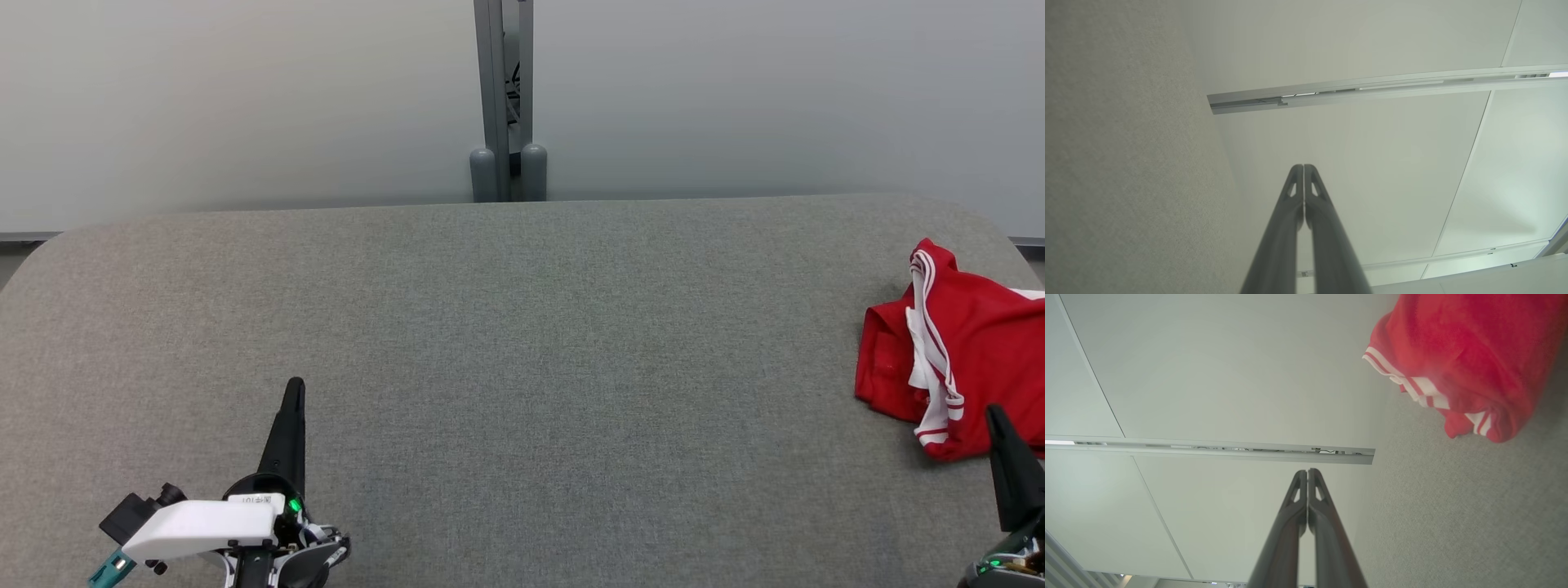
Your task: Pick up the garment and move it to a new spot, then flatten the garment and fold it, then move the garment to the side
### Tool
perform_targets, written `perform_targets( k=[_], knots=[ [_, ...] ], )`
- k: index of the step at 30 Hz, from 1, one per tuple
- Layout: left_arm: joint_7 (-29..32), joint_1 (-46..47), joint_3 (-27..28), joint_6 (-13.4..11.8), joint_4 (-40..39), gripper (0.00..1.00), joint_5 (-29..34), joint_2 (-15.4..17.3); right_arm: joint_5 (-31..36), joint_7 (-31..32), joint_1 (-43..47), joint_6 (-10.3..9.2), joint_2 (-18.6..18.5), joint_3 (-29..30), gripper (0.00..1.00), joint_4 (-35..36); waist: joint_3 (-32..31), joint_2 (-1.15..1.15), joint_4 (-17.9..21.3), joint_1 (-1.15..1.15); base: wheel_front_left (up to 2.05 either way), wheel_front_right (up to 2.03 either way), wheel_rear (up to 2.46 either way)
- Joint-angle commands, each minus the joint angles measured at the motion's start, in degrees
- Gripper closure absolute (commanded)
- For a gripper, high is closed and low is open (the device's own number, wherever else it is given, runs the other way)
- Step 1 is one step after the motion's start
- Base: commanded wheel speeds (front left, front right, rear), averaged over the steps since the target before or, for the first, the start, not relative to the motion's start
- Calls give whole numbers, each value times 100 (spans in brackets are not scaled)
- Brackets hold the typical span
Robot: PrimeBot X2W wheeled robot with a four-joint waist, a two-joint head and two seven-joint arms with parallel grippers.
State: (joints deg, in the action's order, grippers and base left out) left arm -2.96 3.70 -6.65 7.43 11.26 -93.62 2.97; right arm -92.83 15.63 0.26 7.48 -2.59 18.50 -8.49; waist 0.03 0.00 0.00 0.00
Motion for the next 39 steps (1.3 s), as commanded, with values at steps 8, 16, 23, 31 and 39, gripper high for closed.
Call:
perform_targets(
  k=[8,16,23,31,39],
  knots=[
    [37,56,23,22,-24,100,-31,33,-23,19,-58,2,-55,27,100,12,0,0,0,0,0,0,0],
    [40,55,26,22,-26,100,-27,30,-23,18,-58,2,-55,28,100,12,0,0,0,0,0,0,0],
    [30,54,28,22,-26,100,-24,27,-23,19,-58,2,-55,28,100,12,0,0,0,0,0,0,0],
    [32,53,31,22,-26,100,-20,25,-23,18,-58,2,-55,26,100,12,0,0,0,0,0,0,0],
    [31,53,34,22,-27,100,-17,23,-24,18,-58,2,-55,27,100,13,0,0,0,0,0,0,0]
  ],
)
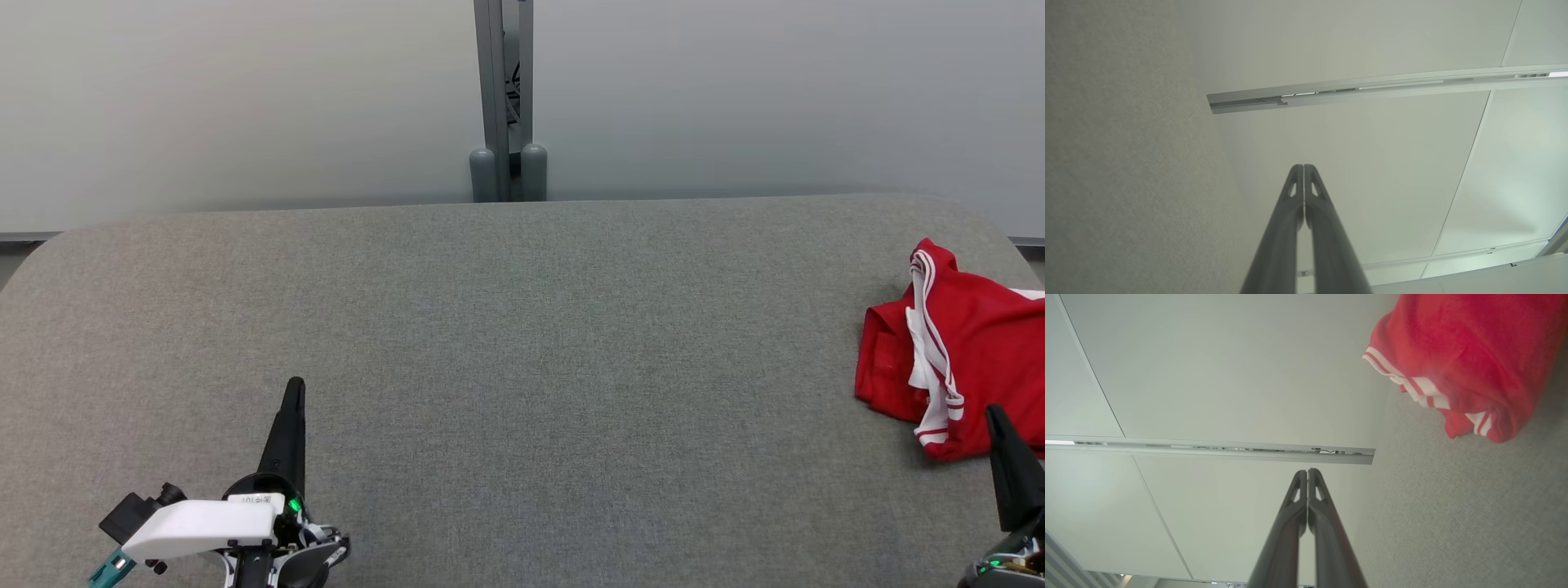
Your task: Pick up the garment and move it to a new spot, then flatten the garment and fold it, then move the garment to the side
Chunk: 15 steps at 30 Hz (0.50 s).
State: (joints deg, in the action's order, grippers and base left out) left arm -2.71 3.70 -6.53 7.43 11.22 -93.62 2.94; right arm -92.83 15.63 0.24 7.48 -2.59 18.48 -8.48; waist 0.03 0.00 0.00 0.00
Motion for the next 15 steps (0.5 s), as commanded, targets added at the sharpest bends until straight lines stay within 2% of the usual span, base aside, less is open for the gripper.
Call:
perform_targets(
  k=[1,15],
  knots=[
    [6,53,22,22,-24,100,-16,26,-24,18,-57,2,-55,29,100,11,0,0,0,0,0,0,0],
    [12,52,27,22,-25,100,-12,23,-24,18,-57,2,-55,27,100,12,0,0,0,0,0,0,0]
  ],
)
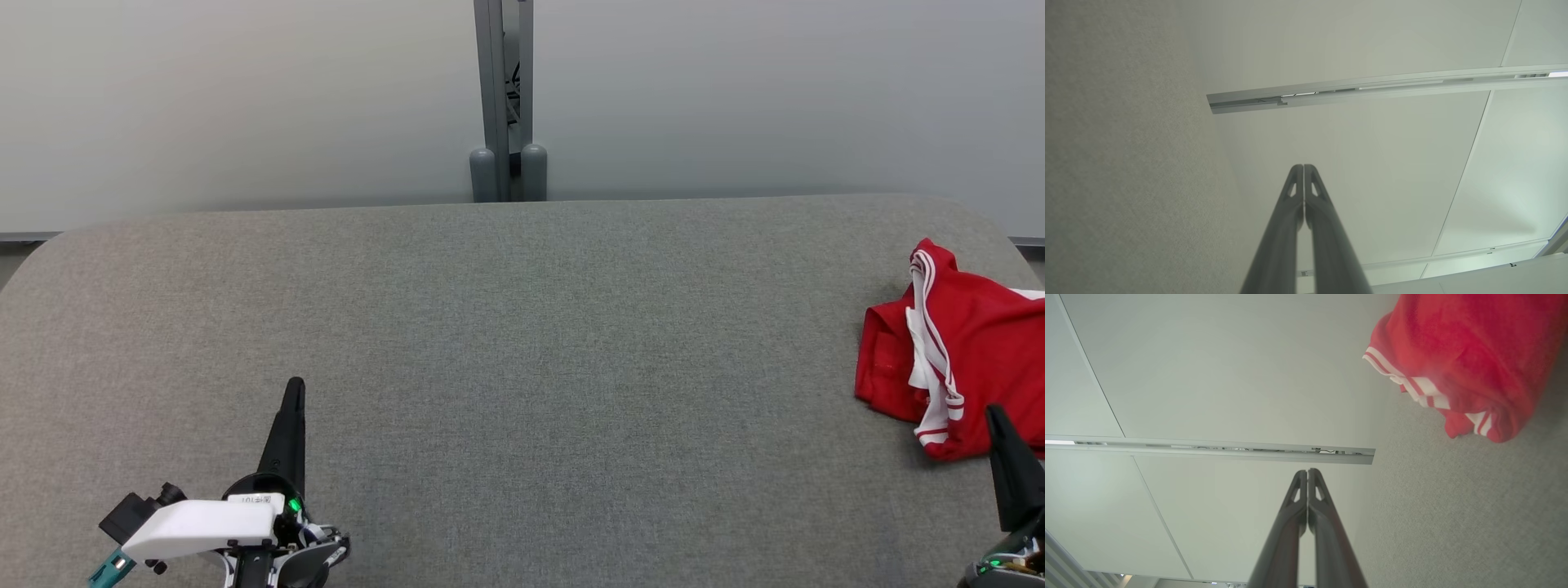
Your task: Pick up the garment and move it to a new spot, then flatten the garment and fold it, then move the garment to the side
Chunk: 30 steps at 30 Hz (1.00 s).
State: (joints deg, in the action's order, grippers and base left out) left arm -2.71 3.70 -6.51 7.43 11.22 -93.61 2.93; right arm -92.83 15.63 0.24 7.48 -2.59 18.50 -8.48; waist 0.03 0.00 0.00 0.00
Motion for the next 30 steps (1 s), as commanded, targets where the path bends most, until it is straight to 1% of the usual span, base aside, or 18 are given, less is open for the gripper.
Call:
perform_targets(
  k=[1,30],
  knots=[
    [12,52,24,22,-25,100,-12,23,-24,18,-57,3,-55,28,100,12,0,0,0,0,0,0,0],
    [20,50,31,22,-26,100,-3,18,-24,18,-57,2,-55,28,100,12,0,0,0,0,0,0,0]
  ],
)
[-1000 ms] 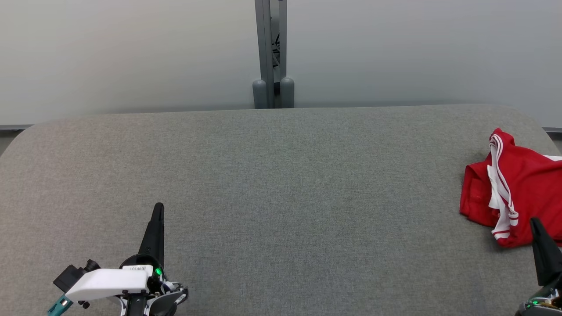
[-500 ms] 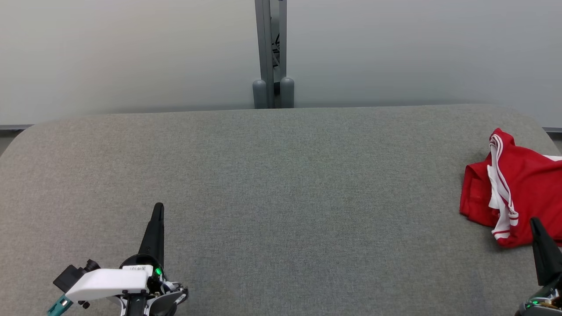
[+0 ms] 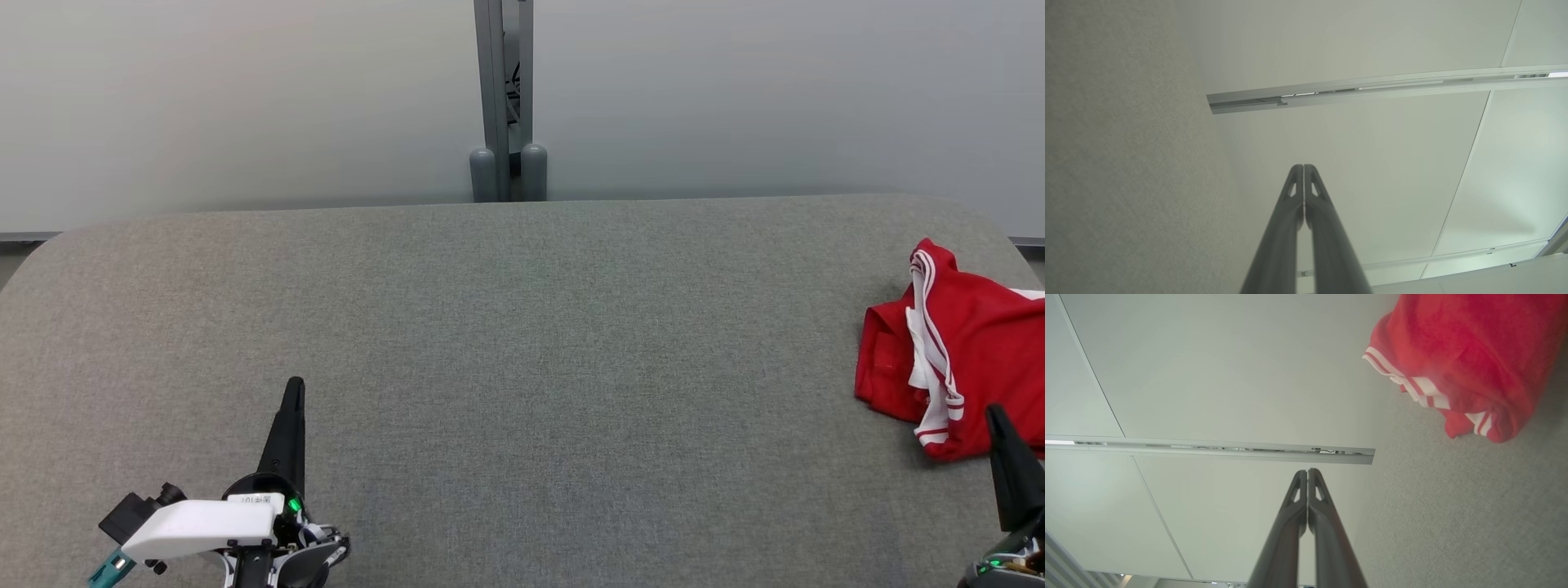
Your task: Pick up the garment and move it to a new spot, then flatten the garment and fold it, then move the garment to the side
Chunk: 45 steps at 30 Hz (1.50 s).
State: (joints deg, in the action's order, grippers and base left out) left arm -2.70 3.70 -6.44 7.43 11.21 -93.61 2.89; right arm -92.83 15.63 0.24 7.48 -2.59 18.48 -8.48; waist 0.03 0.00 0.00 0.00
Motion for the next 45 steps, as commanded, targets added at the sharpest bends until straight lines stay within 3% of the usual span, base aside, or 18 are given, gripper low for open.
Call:
perform_targets(
  k=[1,45],
  knots=[
    [19,50,24,22,-24,100,-3,21,-24,18,-57,3,-55,27,100,12,0,0,0,0,0,0,0],
    [17,49,32,23,-25,100,6,15,-24,17,-57,2,-55,28,100,12,0,0,0,0,0,0,0]
  ],
)
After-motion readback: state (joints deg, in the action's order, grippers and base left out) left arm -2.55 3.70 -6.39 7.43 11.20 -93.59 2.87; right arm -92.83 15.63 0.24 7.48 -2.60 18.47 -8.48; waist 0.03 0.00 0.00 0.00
